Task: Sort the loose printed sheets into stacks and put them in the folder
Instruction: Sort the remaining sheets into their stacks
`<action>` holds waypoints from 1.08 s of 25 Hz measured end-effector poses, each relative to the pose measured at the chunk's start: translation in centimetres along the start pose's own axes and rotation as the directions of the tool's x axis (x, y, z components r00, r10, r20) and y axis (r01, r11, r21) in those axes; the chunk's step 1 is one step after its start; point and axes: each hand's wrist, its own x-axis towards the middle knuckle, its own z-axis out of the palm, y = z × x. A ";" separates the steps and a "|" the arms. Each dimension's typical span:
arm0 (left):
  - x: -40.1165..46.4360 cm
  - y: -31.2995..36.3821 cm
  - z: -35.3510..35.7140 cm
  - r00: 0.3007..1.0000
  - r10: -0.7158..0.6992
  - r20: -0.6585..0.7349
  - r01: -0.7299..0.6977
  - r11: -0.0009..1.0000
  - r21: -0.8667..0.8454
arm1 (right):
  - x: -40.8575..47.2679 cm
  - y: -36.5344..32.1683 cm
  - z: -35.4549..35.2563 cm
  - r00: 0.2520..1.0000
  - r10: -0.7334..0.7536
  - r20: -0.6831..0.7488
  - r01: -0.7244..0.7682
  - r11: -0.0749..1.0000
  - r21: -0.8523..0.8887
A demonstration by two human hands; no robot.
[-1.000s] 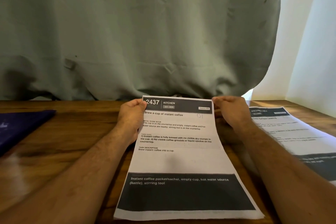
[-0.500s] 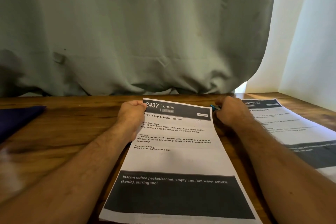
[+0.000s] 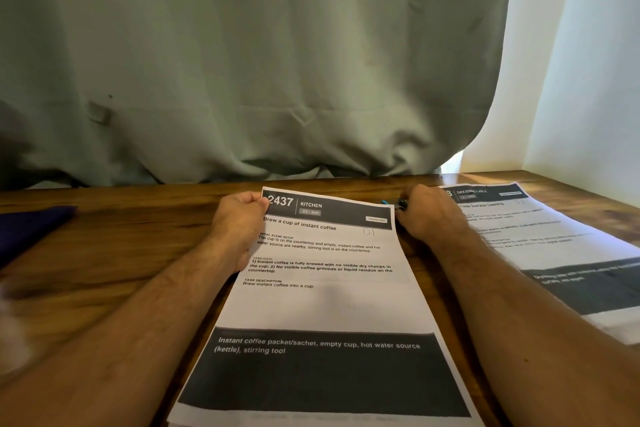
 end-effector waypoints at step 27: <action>-0.3 0.1 1.0 0.991 0.131 0.010 -0.132 0.989 0.064 | 0.0 -10.2 -3.5 0.766 -0.642 -0.027 0.640 0.759 0.123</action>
